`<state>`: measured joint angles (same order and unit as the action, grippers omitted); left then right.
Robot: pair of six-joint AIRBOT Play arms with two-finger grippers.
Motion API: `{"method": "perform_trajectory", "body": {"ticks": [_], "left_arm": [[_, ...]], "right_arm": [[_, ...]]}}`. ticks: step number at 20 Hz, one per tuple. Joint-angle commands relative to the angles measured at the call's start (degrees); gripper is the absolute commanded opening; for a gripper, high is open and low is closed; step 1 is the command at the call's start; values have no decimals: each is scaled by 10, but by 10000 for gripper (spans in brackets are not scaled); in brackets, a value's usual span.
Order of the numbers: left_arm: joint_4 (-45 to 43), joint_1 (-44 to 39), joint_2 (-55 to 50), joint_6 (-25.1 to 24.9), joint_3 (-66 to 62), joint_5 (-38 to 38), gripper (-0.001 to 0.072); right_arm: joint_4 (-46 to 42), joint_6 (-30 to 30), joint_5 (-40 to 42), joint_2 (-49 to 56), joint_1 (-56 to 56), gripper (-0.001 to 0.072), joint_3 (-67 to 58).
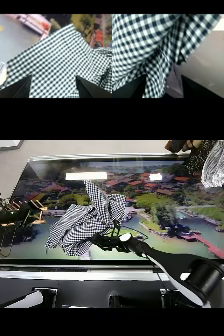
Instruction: Fold the clothes and pants, and hang the long-sleeved shirts on hangers.
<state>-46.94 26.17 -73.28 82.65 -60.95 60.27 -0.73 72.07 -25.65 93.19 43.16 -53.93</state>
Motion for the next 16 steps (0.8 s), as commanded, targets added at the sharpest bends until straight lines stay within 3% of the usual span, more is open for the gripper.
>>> {"method": "perform_trajectory", "body": {"ticks": [1, 2, 3, 5, 6, 7, 9, 13, 16], "left_arm": [[-2, 12, 10, -16, 30, 2, 616], [-2, 12, 10, -17, 30, 2, 616], [-2, 12, 10, -17, 31, 2, 616], [-2, 12, 10, -17, 31, 2, 616], [-2, 12, 10, -17, 31, 2, 616], [-2, 12, 10, -17, 31, 4, 616], [-2, 12, 10, -19, 31, 7, 616], [-3, 5, 10, -52, 31, 22, 615], [-2, -22, 10, -53, 36, 28, 616]], "right_arm": [[47, -20, -2, 51, 4, 519, -39], [49, -10, -7, 59, 4, 516, -42], [48, -2, -17, 66, 4, 433, -44], [41, -9, -24, 70, 4, 88, -45], [35, -15, -25, 68, 1, 29, -45], [16, -7, -32, 61, -7, 27, -45], [-97, 72, -74, 27, -43, 27, -45], [-494, 321, -232, -120, -157, 27, -45], [-629, 375, -339, -238, -224, 27, -45]]}}
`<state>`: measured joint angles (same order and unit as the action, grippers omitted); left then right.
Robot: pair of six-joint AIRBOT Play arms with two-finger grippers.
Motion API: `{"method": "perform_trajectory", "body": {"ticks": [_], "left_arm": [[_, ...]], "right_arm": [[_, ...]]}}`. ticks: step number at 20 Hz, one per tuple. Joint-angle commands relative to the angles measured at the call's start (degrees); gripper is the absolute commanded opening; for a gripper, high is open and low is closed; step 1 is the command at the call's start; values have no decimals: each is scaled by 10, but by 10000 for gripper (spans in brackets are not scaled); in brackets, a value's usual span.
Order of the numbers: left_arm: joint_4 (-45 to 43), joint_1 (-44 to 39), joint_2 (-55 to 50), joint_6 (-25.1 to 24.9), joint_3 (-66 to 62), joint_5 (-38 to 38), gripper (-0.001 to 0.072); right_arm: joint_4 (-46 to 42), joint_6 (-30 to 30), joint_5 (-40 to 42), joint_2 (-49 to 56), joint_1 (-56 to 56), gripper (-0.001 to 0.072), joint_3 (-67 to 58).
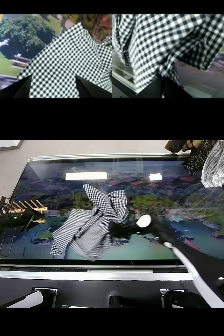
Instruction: Fold the clothes and pants, and hang the long-sleeved shirts on hangers.
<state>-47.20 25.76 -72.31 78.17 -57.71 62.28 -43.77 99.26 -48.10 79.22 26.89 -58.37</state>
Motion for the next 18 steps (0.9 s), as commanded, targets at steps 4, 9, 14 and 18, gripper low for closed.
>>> {"method": "perform_trajectory", "body": {"ticks": [4, 9, 14, 18], "left_arm": [[0, -89, 0, -9, 43, 10, 615], [13, -230, 0, -13, 87, 9, 616], [46, -412, -8, -4, 88, -24, 616], [51, -514, -48, 50, 90, -70, 616]], "right_arm": [[-308, 159, -201, -199, -86, 28, 0], [-369, 154, -215, -208, -85, 28, 14], [-401, 155, -192, -208, -85, 28, 38], [-403, 155, -189, -205, -85, 28, 45]]}}
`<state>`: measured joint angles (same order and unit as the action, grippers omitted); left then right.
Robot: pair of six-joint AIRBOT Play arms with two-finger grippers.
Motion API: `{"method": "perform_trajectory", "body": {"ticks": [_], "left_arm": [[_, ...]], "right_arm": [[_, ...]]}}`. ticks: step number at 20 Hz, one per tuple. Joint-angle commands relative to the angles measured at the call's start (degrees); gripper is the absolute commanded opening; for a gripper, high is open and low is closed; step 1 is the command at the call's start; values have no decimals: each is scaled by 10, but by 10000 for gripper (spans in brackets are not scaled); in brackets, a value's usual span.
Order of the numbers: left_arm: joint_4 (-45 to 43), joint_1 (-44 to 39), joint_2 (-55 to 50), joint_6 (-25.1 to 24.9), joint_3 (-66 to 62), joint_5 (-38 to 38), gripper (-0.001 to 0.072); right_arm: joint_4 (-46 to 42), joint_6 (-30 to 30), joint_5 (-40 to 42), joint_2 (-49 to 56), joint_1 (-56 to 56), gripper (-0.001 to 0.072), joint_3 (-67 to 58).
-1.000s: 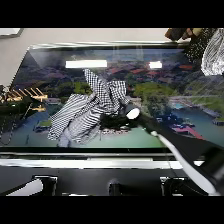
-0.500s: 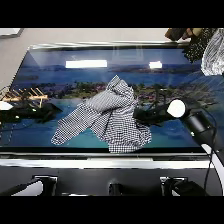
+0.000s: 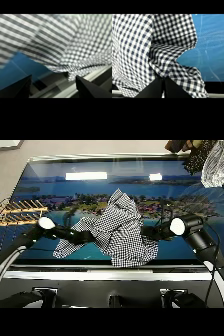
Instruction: Fold the clothes and pants, and hang the long-sleeved shirts on hangers.
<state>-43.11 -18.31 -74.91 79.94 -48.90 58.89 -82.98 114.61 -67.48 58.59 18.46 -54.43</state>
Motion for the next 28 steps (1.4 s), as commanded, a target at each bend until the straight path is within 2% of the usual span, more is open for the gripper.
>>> {"method": "perform_trajectory", "body": {"ticks": [1, 3, 6, 9, 12, 17, 19, 20, 21, 22, 23, 26, 28], "left_arm": [[22, -86, -32, 33, 2, -47, 616], [50, -102, -52, 40, 2, -54, 616], [47, -104, -66, 73, 2, -56, 616], [44, -103, -65, 86, 2, -44, 617], [-3, -104, -66, 150, 2, -42, 617], [41, -110, -79, 157, 2, -131, 615], [71, -121, -102, 157, 2, -145, 609], [78, -125, -114, 157, 0, -144, 581], [78, -130, -121, 157, 0, -144, 445], [78, -131, -123, 156, 0, -143, 129], [78, -128, -121, 144, -1, -144, 21], [55, -94, -96, 116, -32, -141, 18], [-3, -51, -59, 116, -86, -130, 17]], "right_arm": [[-12, 1, 5, 1, 0, 28, 5], [-15, 1, 5, 1, 0, 28, 5], [-16, 1, 5, 1, 0, 28, 5], [-16, 2, 5, 1, 0, 28, 5], [-14, 3, 5, 1, 0, 28, 5], [5, 7, 5, 1, 0, 29, 5], [16, 7, 5, 1, 0, 29, 5], [20, 7, 5, 1, 0, 29, 5], [23, 7, 4, 1, 0, 29, 5], [26, 7, 4, 1, 0, 29, 5], [30, 7, 4, 1, 0, 29, 5], [32, 25, 4, 0, -5, 28, -8], [21, 29, 10, 0, -31, 28, -59]]}}
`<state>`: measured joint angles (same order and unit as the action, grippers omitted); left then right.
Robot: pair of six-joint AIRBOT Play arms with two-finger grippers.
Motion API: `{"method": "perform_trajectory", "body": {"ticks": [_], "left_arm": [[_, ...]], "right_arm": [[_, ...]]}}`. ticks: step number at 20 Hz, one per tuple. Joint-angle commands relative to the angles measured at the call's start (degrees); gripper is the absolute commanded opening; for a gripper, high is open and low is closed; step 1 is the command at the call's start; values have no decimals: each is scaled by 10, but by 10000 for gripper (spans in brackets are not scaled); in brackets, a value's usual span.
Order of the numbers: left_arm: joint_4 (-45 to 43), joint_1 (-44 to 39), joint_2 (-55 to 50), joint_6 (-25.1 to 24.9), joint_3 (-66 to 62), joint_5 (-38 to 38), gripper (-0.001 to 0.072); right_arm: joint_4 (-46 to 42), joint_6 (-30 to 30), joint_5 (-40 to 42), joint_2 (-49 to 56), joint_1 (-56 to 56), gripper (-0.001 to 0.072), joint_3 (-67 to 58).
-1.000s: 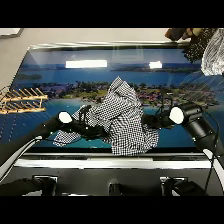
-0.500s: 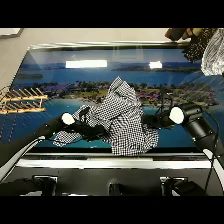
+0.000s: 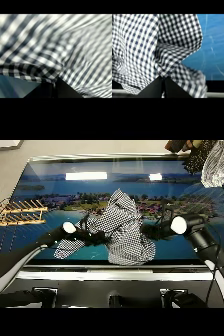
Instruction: Fold the clothes and pants, and hang the long-sleeved shirts on hangers.
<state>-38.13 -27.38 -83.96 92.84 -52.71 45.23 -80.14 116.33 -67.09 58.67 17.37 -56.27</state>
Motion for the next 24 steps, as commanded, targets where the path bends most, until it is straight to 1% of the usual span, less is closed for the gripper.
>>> {"method": "perform_trajectory", "body": {"ticks": [1, 4, 6, 9, 12, 15, 18, 19, 22, 24], "left_arm": [[-80, 64, 54, -13, -87, 12, 17], [-102, 126, 111, -13, -215, 22, 17], [-102, 157, 145, -14, -299, 23, 18], [-108, 193, 200, -13, -393, 23, 18], [-115, 220, 268, -13, -424, 23, 19], [-115, 238, 341, -13, -424, 33, 20], [-125, 238, 401, -12, -424, 43, 19], [-133, 238, 418, -3, -424, 52, 19], [-186, 238, 444, 56, -424, 88, 19], [-200, 238, 436, 65, -423, 119, 19]], "right_arm": [[-10, 13, 19, 0, -41, 28, -82], [-9, 26, 82, 0, -90, 28, -219], [-11, 23, 111, 0, -94, 28, -311], [-11, 10, 110, -5, -94, 28, -439], [-11, -2, 103, -39, -94, 28, -515], [1, -14, 85, -105, -94, 28, -530], [12, -17, 39, -173, -94, 28, -530], [16, -17, 30, -192, -94, 28, -530], [15, -14, 26, -222, -94, 28, -530], [12, -8, 24, -209, -94, 28, -530]]}}
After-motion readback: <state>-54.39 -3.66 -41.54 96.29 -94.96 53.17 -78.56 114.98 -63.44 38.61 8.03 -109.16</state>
